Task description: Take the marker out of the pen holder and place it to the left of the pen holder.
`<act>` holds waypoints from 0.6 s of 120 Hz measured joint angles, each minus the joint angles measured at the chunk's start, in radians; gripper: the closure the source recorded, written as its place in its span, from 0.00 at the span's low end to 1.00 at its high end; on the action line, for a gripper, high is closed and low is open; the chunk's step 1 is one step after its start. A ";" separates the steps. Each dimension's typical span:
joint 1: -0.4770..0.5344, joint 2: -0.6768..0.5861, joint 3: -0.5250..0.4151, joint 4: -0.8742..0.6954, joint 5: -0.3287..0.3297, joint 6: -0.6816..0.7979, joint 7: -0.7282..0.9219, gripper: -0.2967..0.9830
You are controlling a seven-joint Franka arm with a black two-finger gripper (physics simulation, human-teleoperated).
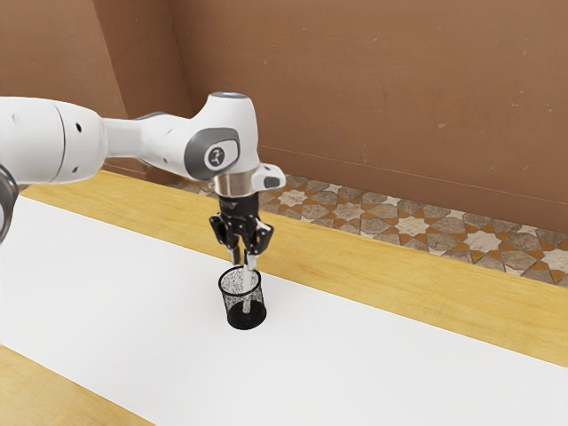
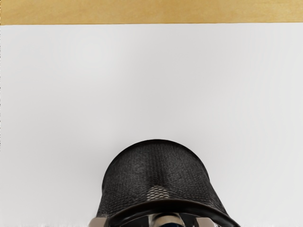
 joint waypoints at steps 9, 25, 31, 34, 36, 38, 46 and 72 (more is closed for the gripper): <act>0.000 0.004 0.000 0.001 0.008 -0.002 -0.001 0.64; 0.000 0.010 0.000 0.007 0.018 0.008 -0.003 0.65; 0.000 0.011 0.000 0.008 0.020 0.013 -0.003 0.65; 0.000 0.012 0.001 0.008 0.021 0.015 -0.003 0.66; 0.000 0.012 0.001 0.008 0.021 0.017 -0.004 0.66; 0.000 0.012 0.000 0.008 0.021 0.018 -0.004 0.66; 0.000 0.012 0.001 0.009 0.023 0.022 -0.004 0.66; 0.000 0.006 0.002 0.008 0.028 0.023 -0.006 0.70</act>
